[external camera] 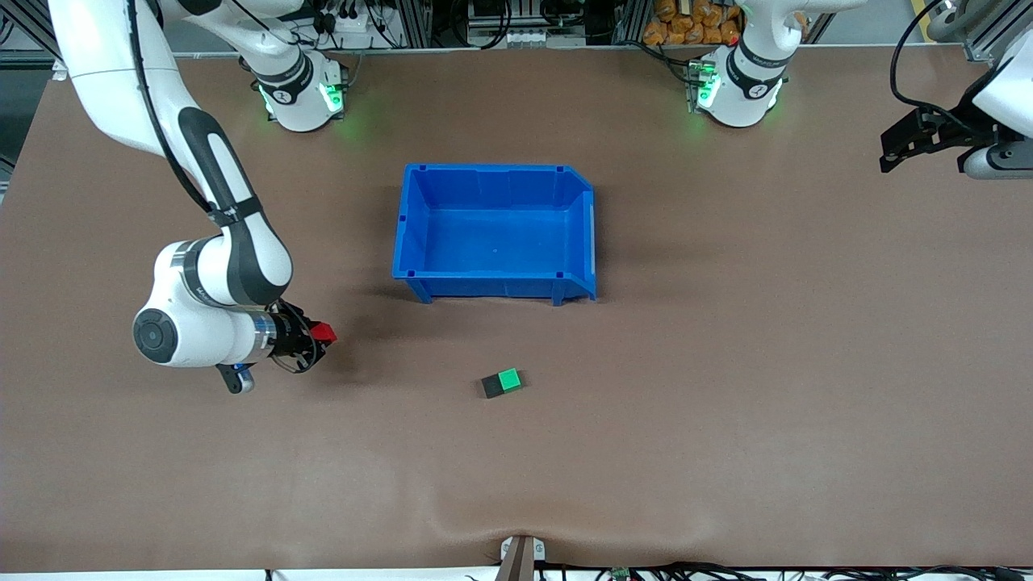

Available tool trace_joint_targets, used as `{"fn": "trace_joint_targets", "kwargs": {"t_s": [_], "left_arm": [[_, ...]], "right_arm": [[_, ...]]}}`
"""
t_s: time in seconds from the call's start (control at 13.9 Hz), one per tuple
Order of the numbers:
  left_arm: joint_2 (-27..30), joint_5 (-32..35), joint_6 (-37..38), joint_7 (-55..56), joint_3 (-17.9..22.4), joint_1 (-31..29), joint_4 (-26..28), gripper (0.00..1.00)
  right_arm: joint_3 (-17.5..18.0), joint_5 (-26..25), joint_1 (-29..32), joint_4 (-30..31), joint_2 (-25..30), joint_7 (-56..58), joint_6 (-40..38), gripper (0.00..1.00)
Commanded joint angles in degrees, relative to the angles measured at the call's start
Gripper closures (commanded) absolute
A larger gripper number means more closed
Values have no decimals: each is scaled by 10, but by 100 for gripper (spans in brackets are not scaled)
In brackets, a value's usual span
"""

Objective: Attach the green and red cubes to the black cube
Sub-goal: 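Carry the red cube with the right gripper toward the black cube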

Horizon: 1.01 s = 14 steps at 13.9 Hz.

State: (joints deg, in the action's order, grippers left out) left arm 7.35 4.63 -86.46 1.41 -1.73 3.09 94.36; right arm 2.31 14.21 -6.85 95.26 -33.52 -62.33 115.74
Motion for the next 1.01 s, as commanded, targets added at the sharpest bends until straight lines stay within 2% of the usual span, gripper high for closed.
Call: {"fn": "trace_joint_targets", "kwargs": {"t_s": [0.0, 0.14, 0.36, 0.65, 0.93], "left_arm": [[-16, 2, 4, 1, 0, 0, -34, 0], [-29, 5, 4, 1, -1, 7, -50, 0], [-87, 9, 4, -4, -6, 12, -102, 0], [-113, -1, 4, -1, -6, 10, -106, 0], [-107, -1, 5, -5, -5, 3, -108, 0]], "right_arm": [[-4, 7, -21, -10, 3, -49, 4, 100], [-4, 7, -38, -18, 0, -84, 14, 100], [-5, 6, -55, -22, -2, -123, 39, 100], [-5, 6, -74, -27, -8, -154, 58, 100], [-5, 5, -97, -50, -26, -213, 58, 100]]}}
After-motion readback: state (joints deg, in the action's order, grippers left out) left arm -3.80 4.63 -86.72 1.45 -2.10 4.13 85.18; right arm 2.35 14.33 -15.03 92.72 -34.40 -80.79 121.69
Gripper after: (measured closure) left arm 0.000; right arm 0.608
